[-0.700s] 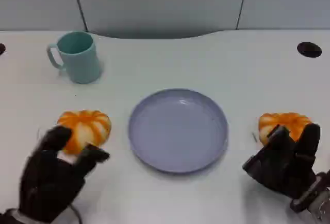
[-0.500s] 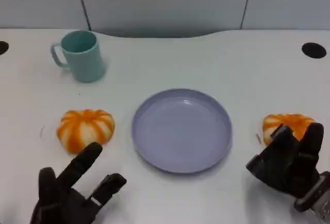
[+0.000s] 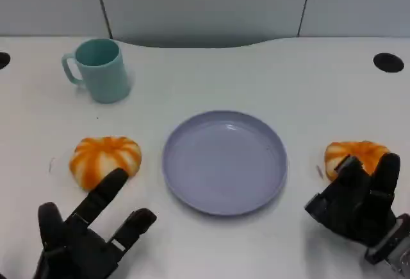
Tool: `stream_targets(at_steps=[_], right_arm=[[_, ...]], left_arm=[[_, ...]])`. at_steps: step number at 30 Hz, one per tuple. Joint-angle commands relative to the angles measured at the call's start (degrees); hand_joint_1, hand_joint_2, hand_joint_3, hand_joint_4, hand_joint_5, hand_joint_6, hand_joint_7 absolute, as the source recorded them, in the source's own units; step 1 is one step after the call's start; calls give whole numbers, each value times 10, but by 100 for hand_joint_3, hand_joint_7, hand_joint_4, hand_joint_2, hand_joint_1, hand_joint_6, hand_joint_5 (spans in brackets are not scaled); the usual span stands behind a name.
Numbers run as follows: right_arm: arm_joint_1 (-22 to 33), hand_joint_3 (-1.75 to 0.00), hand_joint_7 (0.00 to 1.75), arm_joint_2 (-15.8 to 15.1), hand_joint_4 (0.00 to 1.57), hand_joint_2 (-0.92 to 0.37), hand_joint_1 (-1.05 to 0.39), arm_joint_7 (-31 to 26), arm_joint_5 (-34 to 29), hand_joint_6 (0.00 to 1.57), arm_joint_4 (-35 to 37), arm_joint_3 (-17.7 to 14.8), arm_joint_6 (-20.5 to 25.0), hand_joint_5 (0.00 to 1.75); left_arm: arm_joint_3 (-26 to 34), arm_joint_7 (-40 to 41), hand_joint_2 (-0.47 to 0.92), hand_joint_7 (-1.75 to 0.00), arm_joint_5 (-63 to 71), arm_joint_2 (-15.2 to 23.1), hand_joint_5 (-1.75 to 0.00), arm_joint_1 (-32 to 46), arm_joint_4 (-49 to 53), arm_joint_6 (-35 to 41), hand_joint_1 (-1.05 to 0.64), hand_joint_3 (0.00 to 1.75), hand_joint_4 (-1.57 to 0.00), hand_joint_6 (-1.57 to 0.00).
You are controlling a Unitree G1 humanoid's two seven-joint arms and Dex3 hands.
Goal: Grasp the bread from the table and place it into the plate.
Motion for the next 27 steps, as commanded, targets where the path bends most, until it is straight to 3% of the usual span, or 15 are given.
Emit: stream_targets(at_steps=[1,7,14,27], right_arm=[[-7,-21,1,-11,157,-92,-75,7,0,140,3,0,5,8],[-3,-21,2,-11,157,-92,-76,-3,0,142,-7,1,10,9],[-1,-24,1,-1,157,-92,-75,6,10,143,-3,-11,-17,10],[1,-21,1,-6,157,-92,-77,1,6,144,-12,-2,3,15]], left_arm=[[2,-5,92,-30,7,8,-127,0,4,-18,-105,58,-21,-56],[0,-19,92,-30,6,11,-124,-5,18,-25,-105,57,-21,-54],[1,-42,92,-30,13,10,-120,-18,48,-55,-105,57,-22,-53],[3,-53,92,-28,13,9,-107,-23,63,-61,-105,57,-28,-53]])
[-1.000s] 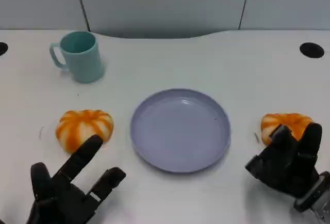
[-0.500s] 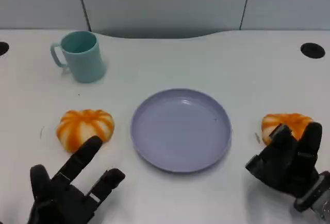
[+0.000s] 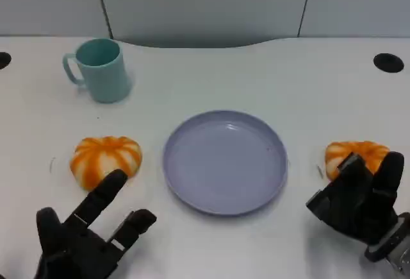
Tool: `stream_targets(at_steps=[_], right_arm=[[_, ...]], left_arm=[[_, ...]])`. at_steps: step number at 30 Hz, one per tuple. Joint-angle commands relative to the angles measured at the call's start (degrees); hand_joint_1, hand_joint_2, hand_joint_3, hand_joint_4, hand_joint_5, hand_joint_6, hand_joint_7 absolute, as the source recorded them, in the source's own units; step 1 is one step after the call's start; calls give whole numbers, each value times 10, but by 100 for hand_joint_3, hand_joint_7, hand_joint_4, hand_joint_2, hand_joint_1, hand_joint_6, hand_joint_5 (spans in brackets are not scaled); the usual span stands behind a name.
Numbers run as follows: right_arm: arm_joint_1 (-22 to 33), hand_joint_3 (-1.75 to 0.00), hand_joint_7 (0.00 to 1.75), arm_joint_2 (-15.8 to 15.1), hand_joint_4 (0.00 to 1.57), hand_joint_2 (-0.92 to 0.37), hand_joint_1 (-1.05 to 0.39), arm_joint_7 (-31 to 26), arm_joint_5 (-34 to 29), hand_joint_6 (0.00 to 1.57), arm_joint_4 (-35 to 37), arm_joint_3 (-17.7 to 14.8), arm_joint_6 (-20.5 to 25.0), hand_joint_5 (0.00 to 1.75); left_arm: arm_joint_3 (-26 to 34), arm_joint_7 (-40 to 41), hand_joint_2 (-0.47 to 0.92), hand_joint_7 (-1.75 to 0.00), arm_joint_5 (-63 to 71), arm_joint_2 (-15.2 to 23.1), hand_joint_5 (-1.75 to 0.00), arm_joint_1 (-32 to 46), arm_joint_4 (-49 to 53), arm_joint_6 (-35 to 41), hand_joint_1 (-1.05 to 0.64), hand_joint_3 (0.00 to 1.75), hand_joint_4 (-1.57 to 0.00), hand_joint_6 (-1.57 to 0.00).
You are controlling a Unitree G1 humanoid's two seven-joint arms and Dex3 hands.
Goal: Grasp the bread from the table and place it into the plate.
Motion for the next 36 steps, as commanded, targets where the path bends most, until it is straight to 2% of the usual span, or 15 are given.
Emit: stream_targets(at_steps=[1,4,9,12,15,17,19,21,23,26,29,31,33,34,36], right_arm=[[3,-21,1,-9,157,-92,-77,-1,-2,143,-10,4,3,15],[11,-22,1,-6,157,-92,-77,-4,-2,145,-14,3,-10,15],[11,-22,0,-5,157,-92,-75,6,-1,143,-8,5,5,15],[14,-24,0,-1,157,-92,-75,9,-3,142,-9,3,-23,14],[2,-21,0,-6,157,-92,-72,27,-8,140,16,6,-24,11],[-4,-16,0,-7,154,-92,-71,29,-13,137,28,8,-34,7],[-1,-23,1,0,156,-92,-78,23,-10,139,28,1,-55,7],[1,-26,2,2,157,-92,-81,22,-7,140,26,-1,-58,8],[0,-28,2,-1,157,-92,-82,24,-10,141,25,3,-57,8],[-1,-28,1,-6,155,-92,-82,30,-18,139,22,10,-66,6],[-6,-28,0,-9,155,-92,-82,35,-18,139,32,10,-69,5],[-10,-9,1,-13,156,-90,-69,30,-21,137,33,10,-69,3],[-13,-4,1,-19,157,-89,-65,23,-25,138,32,12,-53,3],[-14,-2,1,-21,157,-88,-64,19,-26,138,31,14,-47,4],[-14,-1,1,-23,157,-88,-62,15,-27,139,30,15,-41,5]], left_arm=[[2,-6,92,-28,4,9,-107,-2,2,-1,-105,56,-28,-53],[1,-15,92,-28,2,10,-105,0,4,3,-105,56,-27,-52],[2,-27,92,-27,6,11,-102,-2,16,-5,-105,54,-27,-51],[4,-36,92,-25,5,12,-95,-5,24,-7,-105,53,-29,-51],[6,-43,92,-22,1,10,-91,-9,30,-4,-105,53,-26,-47],[8,-41,92,-20,-5,8,-87,-7,25,11,-105,52,-18,-43],[9,-31,92,-15,-11,5,-72,-1,9,25,-105,50,-4,-35],[9,-21,92,-13,-14,2,-59,6,-8,35,-105,48,-1,-32],[12,-15,92,-12,-19,-2,-55,12,-23,46,-105,47,0,-30],[11,-10,92,-11,-17,-3,-74,20,-41,48,-105,43,-1,-30],[9,-11,92,-11,-19,5,-79,16,-41,71,-105,43,0,-30],[8,-20,92,-12,-28,19,-88,5,-29,112,-96,21,-2,-32],[10,-42,91,-13,-28,28,-91,-13,1,122,-89,12,-5,-34],[11,-46,89,-17,-23,28,-90,-17,9,110,-76,6,-21,-46],[12,-50,88,-21,-17,28,-91,-22,18,94,-68,2,-33,-56]])
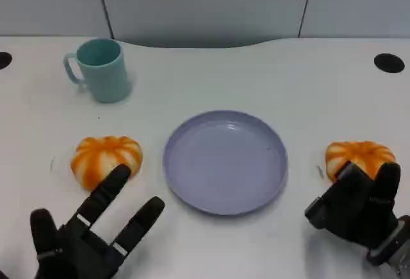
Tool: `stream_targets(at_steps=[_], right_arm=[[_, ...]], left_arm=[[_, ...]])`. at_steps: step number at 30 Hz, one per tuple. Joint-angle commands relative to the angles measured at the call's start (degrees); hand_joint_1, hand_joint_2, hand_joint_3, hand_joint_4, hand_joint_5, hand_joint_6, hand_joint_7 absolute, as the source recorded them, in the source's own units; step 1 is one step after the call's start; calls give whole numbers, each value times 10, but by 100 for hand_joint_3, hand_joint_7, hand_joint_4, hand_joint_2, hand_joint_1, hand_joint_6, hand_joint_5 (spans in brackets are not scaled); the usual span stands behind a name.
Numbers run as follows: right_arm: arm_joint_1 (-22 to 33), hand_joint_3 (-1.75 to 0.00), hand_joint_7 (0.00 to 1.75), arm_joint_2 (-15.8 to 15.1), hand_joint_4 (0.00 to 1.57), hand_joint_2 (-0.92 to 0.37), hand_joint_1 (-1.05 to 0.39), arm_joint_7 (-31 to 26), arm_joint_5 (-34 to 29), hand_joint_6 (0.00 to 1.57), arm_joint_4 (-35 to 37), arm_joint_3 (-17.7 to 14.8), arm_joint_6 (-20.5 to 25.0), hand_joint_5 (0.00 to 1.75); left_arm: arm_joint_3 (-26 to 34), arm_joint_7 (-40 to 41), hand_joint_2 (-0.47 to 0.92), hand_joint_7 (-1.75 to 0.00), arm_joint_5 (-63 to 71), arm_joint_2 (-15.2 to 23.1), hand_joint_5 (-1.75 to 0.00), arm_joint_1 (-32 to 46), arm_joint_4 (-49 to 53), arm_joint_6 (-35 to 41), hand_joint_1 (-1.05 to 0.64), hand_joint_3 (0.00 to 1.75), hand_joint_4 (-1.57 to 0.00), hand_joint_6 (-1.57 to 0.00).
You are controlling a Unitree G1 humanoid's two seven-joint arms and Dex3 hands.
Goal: Grasp the bread from the table and place it into the plate.
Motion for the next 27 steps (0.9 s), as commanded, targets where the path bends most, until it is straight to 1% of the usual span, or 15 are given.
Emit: stream_targets(at_steps=[1,2,4,5,7,10,12,13,14,16,17,18,22,26,27], right_arm=[[-6,-1,2,-11,157,-87,-62,0,-3,139,3,-2,-3,5],[-4,-1,1,-6,157,-89,-59,3,0,138,4,-6,-16,4],[-4,-1,1,-4,157,-89,-56,6,1,138,9,-8,-21,5],[-4,-1,0,-5,157,-89,-56,7,-1,138,9,-7,-24,5],[-8,-1,0,-6,157,-90,-58,12,-3,138,14,-6,-20,5],[-12,-1,0,-5,157,-91,-57,22,1,136,19,-9,-13,4],[-14,0,1,-11,157,-89,-62,18,-4,137,17,-5,-1,4],[-16,-1,1,-14,157,-89,-63,23,-5,137,18,-3,9,4],[-17,-1,0,-16,155,-90,-63,27,-5,135,18,-2,15,3],[-19,-1,0,-18,153,-91,-64,33,-4,134,19,-2,25,1],[-20,-1,0,-17,153,-91,-63,36,-2,133,20,-3,28,1],[-21,-1,0,-17,153,-91,-62,38,-2,133,21,-4,30,1],[-27,0,0,-16,151,-90,-59,52,-4,129,38,-7,29,0],[-24,-1,1,-18,156,-92,-59,40,-7,132,33,-8,22,2],[-24,-1,1,-19,156,-92,-59,41,-7,132,29,-7,28,2]], left_arm=[[7,0,88,-21,12,8,-90,-8,6,-42,-67,1,-36,-58],[9,15,86,-38,17,3,-108,-3,-4,-59,-55,1,-41,-69],[11,39,83,-76,21,-4,-131,5,-22,-79,-39,0,-50,-72],[10,44,82,-83,20,-5,-137,4,-24,-77,-36,0,-54,-74],[12,61,81,-90,10,-5,-151,6,-33,-53,-32,0,-60,-83],[15,75,81,-83,2,-11,-150,15,-50,-41,-26,0,-61,-88],[12,39,85,-77,5,-9,-138,9,-29,-59,-40,2,-44,-76],[11,20,89,-61,6,-10,-118,7,-18,-70,-59,5,-25,-56],[10,7,91,-42,6,-11,-81,4,-9,-77,-82,12,-10,-35],[6,21,92,-27,9,-23,-48,20,-36,-92,-97,21,-3,-21],[4,30,92,-19,9,-28,-20,27,-52,-94,-102,30,-1,-10],[2,36,92,-15,9,-31,-10,33,-63,-95,-103,34,0,-5],[-8,62,92,-4,4,-32,0,55,-116,-76,-105,40,0,0],[-16,61,92,-4,5,-23,-3,61,-133,-68,-105,32,-4,-4],[-16,37,92,-4,0,-8,-3,44,-102,-50,-105,32,-4,-4]])
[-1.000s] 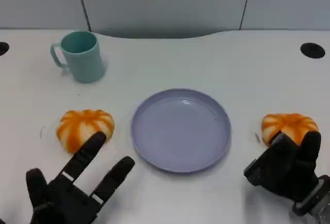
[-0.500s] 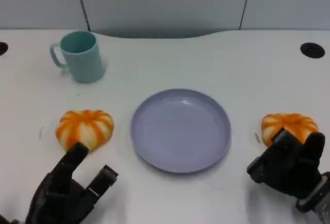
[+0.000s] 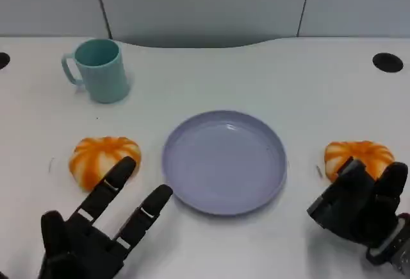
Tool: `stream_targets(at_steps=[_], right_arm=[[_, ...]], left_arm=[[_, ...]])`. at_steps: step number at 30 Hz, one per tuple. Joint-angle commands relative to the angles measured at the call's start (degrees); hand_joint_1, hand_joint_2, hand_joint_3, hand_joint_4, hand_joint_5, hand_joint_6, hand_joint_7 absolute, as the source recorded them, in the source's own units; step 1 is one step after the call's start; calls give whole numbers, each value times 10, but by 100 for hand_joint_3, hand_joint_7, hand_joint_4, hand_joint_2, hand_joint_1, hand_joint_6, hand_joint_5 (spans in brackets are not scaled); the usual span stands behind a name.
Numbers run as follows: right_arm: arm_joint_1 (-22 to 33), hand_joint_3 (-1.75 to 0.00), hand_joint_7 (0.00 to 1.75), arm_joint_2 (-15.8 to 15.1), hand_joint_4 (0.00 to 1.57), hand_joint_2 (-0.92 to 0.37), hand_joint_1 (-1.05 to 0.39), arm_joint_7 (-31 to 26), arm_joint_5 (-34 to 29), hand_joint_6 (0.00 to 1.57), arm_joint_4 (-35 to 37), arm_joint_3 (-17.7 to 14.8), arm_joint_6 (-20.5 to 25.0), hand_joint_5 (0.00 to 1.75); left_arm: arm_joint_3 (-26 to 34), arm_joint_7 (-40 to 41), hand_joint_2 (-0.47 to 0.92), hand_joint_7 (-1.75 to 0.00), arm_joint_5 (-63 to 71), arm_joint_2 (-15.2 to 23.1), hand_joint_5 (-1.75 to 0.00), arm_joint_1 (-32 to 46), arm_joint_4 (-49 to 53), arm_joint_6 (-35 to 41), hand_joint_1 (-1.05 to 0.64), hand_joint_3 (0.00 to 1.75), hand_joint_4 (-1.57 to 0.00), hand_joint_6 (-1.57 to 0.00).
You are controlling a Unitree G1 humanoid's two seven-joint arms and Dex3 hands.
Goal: Grasp the bread from the table and place it into the plate.
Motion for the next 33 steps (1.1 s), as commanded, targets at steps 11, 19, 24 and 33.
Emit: stream_targets(at_steps=[11,19,24,33], right_arm=[[-7,-5,1,-7,155,-92,-59,-15,0,135,-15,-2,11,1],[-20,-10,0,9,152,-92,-58,10,2,128,24,-19,-39,0],[-26,-9,0,10,152,-92,-59,12,-1,128,37,-23,-41,0],[-28,-9,0,10,149,-92,-60,12,-12,127,44,-25,-47,0]], left_arm=[[15,79,86,-58,83,-24,-105,7,-38,-257,-64,0,-51,-60],[-11,165,87,-33,223,-3,-99,-15,-145,-531,-73,0,-22,-46],[-16,224,89,-22,311,41,-88,-73,-109,-655,-80,0,-10,-40],[-29,457,92,-3,593,147,-41,-182,42,-771,-101,10,0,-21]])
